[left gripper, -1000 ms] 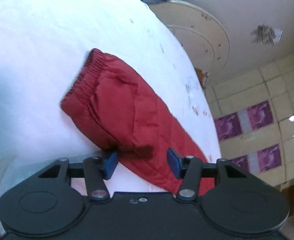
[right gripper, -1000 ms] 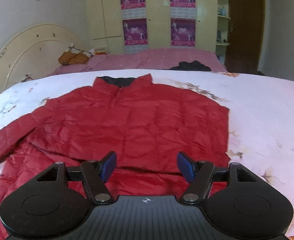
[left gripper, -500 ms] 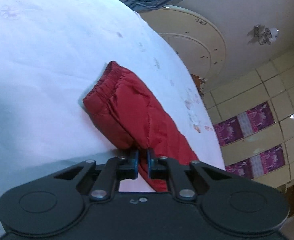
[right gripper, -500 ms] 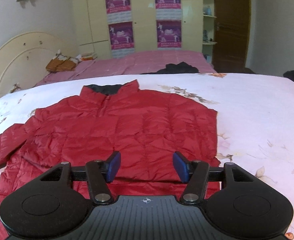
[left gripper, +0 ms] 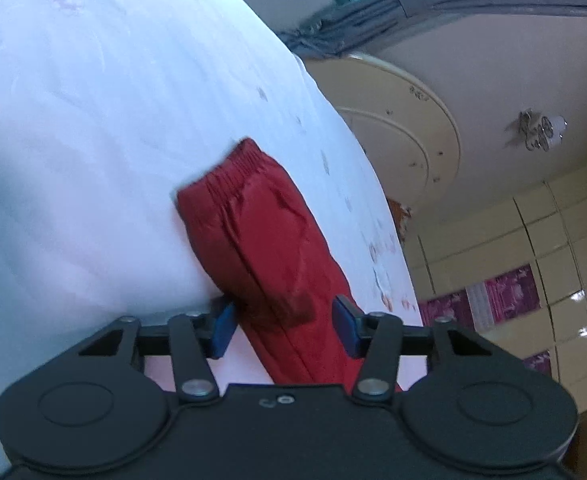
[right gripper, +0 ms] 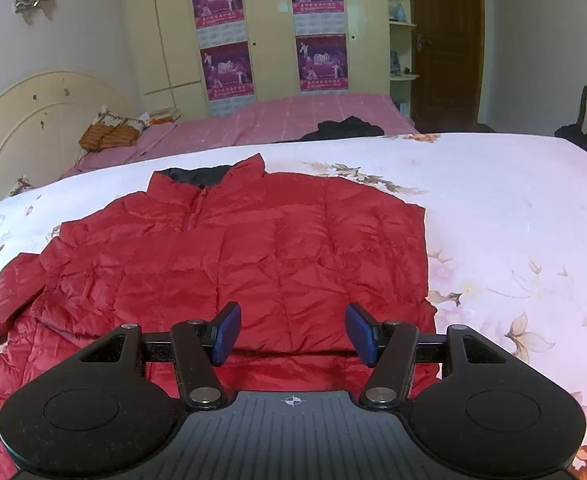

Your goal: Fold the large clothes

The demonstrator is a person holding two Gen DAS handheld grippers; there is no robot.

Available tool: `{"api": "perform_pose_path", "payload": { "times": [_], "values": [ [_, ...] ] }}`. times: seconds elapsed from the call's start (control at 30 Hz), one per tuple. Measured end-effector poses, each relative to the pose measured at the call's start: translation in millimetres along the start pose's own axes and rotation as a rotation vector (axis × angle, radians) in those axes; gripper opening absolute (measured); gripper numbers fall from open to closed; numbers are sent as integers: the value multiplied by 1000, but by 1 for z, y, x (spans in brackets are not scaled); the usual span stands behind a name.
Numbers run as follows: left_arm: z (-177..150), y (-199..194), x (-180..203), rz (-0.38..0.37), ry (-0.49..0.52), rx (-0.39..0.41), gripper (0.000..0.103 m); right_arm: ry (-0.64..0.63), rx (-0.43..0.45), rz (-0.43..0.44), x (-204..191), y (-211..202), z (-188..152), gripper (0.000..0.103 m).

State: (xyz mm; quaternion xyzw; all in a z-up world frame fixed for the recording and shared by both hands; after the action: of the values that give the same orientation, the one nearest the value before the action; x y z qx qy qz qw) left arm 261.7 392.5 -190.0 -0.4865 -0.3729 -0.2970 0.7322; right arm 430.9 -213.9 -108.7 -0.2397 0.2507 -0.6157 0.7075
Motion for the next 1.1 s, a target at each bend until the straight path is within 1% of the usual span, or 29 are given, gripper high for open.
{"api": "perform_pose_path", "payload": {
  "times": [0.03,0.07,0.1,0.17,0.2,0.27,0.33,0.4,0.5,0.57,0.67,0.77,0.87,0.9,0.93,1.03,1.1],
  "values": [
    [1,3,0,25,14,0,31,1,-1,-1,1,1,0,58],
    [3,6,2,38,32,-10,14,2,-2,-5,3,2,0,58],
    [4,10,4,45,56,-22,7,3,-5,-9,5,3,0,58],
    [4,8,14,34,122,-10,5,11,-11,-17,11,7,0,58],
    [1,7,27,17,183,-7,5,15,-12,-22,14,8,1,58],
    [-11,3,54,-46,281,-28,5,24,-8,-30,18,9,2,58],
    [-37,2,91,-112,429,-67,5,36,-5,-33,23,11,3,58],
    [-75,5,126,-171,570,-129,5,48,-5,-34,28,15,4,58],
    [-146,12,168,-241,741,-244,5,66,-2,-29,33,19,7,58],
    [-196,15,188,-275,830,-323,5,79,1,-23,36,22,9,58],
    [-271,18,208,-316,957,-451,5,99,11,-13,42,23,13,58],
    [-338,9,220,-377,1075,-536,5,117,18,-9,50,24,16,58],
    [-393,-9,230,-468,1169,-571,5,137,23,-4,62,24,17,58],
    [-408,-13,233,-484,1204,-588,5,145,24,-3,66,24,17,58],
    [-428,-18,233,-498,1241,-624,5,157,25,-3,72,23,16,58],
    [-479,-30,221,-502,1318,-732,4,185,23,-15,88,22,14,58],
    [-502,-28,214,-491,1347,-786,4,213,20,-17,99,19,11,58]
  ]
}}
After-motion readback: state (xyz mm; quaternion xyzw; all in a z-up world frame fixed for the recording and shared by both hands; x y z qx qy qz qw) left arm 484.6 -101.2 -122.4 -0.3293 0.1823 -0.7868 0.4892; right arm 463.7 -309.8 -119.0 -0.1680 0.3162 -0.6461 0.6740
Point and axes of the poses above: each gripper's, at about its wrist camera, not at the fingertips, and y roughly the way its jaws point, x to its right, z to its top, the point moved 7 cm from there along y, roughly the way its jaws point, and after that the axes turned 7 degrees about -y, right-handed, at the moved point
